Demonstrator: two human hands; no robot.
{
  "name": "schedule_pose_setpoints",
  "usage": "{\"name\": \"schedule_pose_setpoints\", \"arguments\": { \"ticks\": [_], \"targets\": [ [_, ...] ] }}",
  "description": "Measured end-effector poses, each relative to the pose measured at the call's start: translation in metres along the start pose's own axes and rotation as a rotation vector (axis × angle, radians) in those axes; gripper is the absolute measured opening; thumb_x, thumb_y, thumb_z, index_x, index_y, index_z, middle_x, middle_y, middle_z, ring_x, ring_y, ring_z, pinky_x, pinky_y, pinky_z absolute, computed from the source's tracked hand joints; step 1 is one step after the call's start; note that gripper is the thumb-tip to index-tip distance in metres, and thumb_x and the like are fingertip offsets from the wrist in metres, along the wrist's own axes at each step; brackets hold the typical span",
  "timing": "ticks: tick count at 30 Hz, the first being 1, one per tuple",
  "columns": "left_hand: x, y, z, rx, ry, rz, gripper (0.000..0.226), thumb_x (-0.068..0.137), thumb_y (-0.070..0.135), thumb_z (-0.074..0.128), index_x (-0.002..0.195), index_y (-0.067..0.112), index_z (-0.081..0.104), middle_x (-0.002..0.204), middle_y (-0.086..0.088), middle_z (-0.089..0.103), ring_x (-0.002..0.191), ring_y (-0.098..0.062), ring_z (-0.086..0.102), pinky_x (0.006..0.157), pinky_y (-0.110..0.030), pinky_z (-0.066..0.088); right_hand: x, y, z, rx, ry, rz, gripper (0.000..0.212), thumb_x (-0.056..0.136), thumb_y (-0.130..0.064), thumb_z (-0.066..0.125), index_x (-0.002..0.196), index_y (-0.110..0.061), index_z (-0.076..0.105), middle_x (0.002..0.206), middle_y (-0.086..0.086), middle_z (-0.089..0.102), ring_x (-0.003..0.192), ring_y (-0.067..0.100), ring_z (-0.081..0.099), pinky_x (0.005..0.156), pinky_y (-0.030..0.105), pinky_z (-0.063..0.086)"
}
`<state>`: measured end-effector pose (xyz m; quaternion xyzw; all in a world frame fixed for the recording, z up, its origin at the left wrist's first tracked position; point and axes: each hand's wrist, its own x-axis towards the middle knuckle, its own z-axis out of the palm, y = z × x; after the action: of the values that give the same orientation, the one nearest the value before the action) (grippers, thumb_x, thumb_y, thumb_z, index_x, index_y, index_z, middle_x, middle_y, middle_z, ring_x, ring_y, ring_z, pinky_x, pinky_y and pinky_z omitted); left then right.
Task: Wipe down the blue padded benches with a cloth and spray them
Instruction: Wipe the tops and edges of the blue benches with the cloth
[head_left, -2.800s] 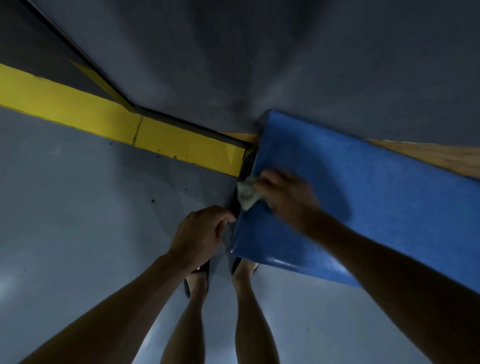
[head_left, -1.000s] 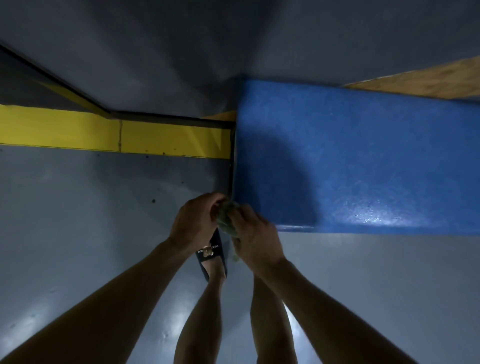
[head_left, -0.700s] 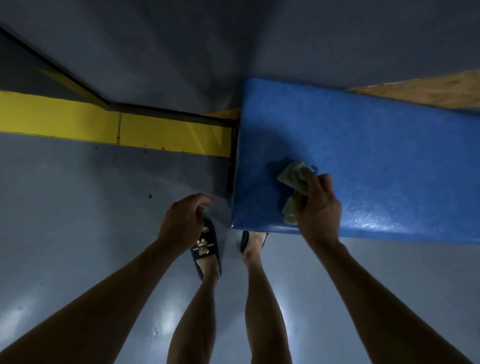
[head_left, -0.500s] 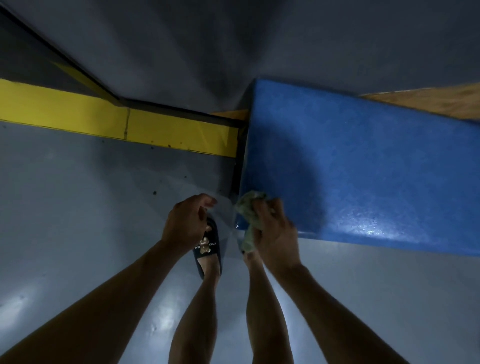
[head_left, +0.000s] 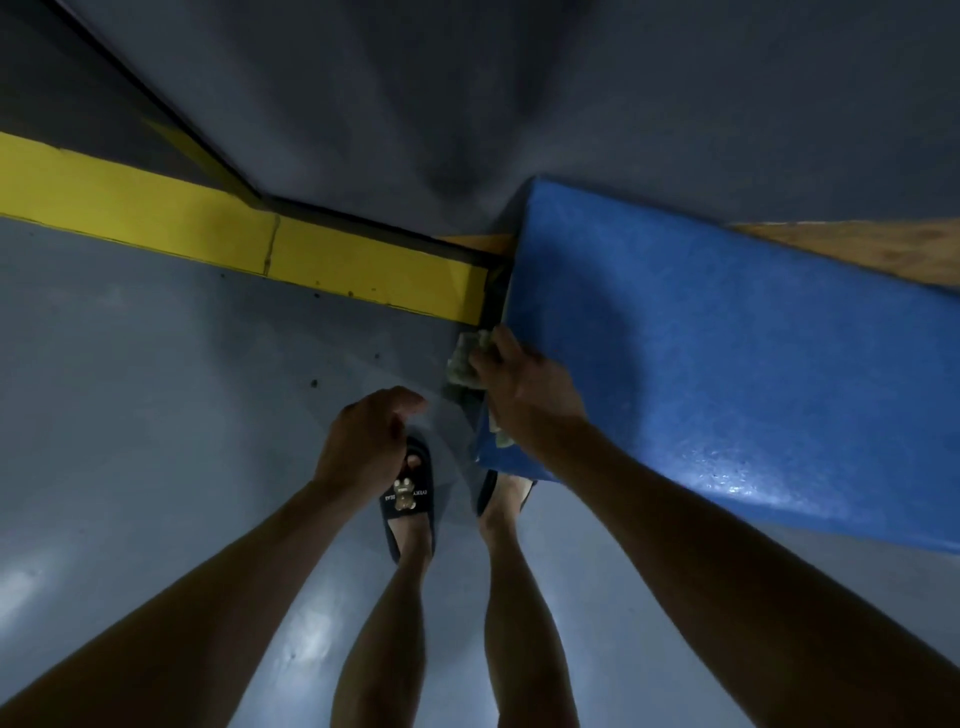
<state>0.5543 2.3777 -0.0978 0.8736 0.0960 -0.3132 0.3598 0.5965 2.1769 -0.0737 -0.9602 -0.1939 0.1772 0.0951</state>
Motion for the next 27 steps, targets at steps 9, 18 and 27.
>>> {"name": "schedule_pose_setpoints", "arguments": {
  "ticks": [9,18,27],
  "targets": [
    [-0.009,-0.011,-0.006,-0.047,0.021,-0.02,0.039,0.095,0.001,0.043,0.112,0.027,0.066,0.115,0.008,0.069,0.107,-0.009,0.063,0.097,-0.032,0.051,-0.063,-0.039,0.031,-0.221,-0.517,-0.389,0.039,0.08,-0.018,0.072,0.117,-0.014,0.059,0.121,0.009,0.054,0.086,0.022,0.064,0.063,0.032,0.054],
    [-0.003,-0.007,0.002,-0.048,0.051,0.016,0.037,0.095,0.001,0.045,0.112,0.026,0.067,0.118,0.006,0.069,0.109,-0.013,0.064,0.095,-0.035,0.053,-0.023,-0.024,0.009,-0.013,-0.338,-0.346,0.044,0.079,-0.011,0.075,0.121,-0.012,0.06,0.132,0.017,0.049,0.101,0.032,0.061,0.073,0.042,0.059],
    [0.009,0.009,0.011,-0.095,0.084,-0.008,0.033,0.099,0.005,0.046,0.114,0.025,0.068,0.119,0.005,0.069,0.107,-0.006,0.063,0.096,-0.027,0.051,-0.02,0.011,0.019,-0.032,-0.176,-0.532,0.036,0.079,-0.016,0.063,0.115,-0.014,0.065,0.119,0.01,0.059,0.094,0.026,0.059,0.064,0.034,0.054]
  ]
}}
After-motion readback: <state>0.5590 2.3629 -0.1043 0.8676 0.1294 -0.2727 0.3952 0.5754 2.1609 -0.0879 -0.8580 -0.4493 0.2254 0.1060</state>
